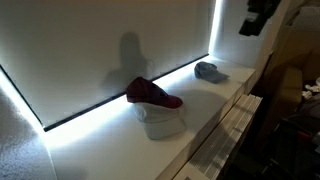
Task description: Put the white cap on the red cap
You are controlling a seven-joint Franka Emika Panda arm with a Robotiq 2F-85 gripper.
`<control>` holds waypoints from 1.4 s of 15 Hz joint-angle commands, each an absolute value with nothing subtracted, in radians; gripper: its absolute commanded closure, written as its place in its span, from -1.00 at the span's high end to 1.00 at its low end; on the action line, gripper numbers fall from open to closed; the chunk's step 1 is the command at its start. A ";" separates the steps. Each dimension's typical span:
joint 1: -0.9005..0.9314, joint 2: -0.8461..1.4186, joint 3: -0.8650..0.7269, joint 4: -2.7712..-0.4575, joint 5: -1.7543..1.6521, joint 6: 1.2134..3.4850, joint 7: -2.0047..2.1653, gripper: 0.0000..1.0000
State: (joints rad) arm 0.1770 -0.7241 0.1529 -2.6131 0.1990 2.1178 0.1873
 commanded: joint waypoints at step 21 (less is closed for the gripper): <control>0.062 0.030 0.088 -1.936 -0.539 2.347 1.579 1.00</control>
State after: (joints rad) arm 0.0632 0.1370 0.1895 -1.7803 -0.4948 2.3139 1.4952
